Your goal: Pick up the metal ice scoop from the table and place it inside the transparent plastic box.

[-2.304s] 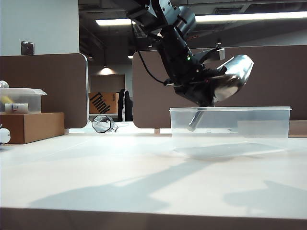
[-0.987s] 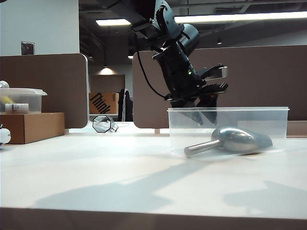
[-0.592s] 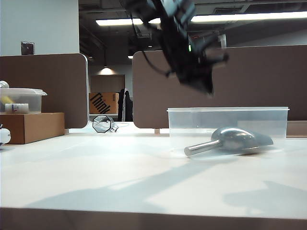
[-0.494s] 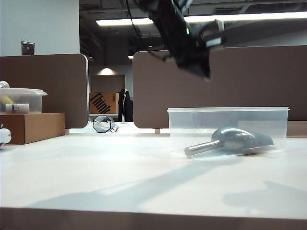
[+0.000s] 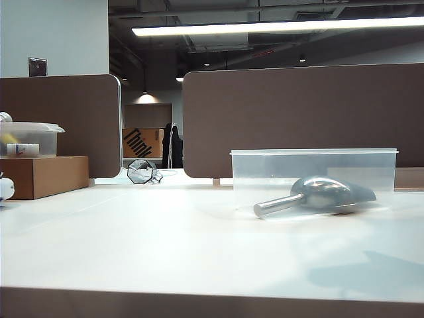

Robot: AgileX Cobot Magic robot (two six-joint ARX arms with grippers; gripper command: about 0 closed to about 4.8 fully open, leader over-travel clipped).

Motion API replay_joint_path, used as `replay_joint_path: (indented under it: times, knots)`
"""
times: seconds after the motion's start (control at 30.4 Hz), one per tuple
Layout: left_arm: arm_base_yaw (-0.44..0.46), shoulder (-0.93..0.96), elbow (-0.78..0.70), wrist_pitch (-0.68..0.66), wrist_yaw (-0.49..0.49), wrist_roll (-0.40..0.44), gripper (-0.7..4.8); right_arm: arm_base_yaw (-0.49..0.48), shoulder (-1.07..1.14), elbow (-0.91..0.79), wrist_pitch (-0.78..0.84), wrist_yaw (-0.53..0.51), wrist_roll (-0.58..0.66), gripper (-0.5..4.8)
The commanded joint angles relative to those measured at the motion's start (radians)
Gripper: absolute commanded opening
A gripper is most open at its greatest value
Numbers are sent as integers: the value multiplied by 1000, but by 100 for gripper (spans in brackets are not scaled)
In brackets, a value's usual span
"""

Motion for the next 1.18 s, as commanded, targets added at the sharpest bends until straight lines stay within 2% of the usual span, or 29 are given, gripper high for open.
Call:
replay_joint_path:
  times: [0.03, 0.23, 0.36, 0.59, 0.72, 0.79, 0.86, 0.99, 1.12, 1.18]
  knots:
    - [-109, -123, 3, -12, -135, -11, -6, -43, -2, 1, 14, -2, -2, -1]
    - [-339, -256, 3, -136, -455, 2, -6, -129, -19, 1, 15, 0, -2, -1]
    - [-483, -305, 3, -239, -600, -18, -6, -142, -52, 1, 14, -1, -2, -1]
    - [-733, -365, 0, -439, -798, -176, -6, -139, -73, 1, 18, -1, -2, -1]
    - [-901, -382, -31, -532, -972, -260, -6, -142, -73, 1, 16, -1, -2, -1]
    - [-991, -395, -55, -620, -1085, -358, -6, -145, -73, 1, 16, -1, -2, -1]
    - [-1057, -420, -101, -645, -1172, -431, -6, -154, -73, 1, 16, -2, -2, -1]
    - [-1211, -513, -241, -644, -1176, -495, -6, -201, -73, 1, 15, -4, -2, -1]
    - [-1204, -599, -366, -641, -1097, -511, -6, -236, -73, 1, 14, -3, -2, -1]
    - [-1204, -639, -419, -641, -1054, -526, -6, -245, -73, 1, 19, -35, -2, -1]
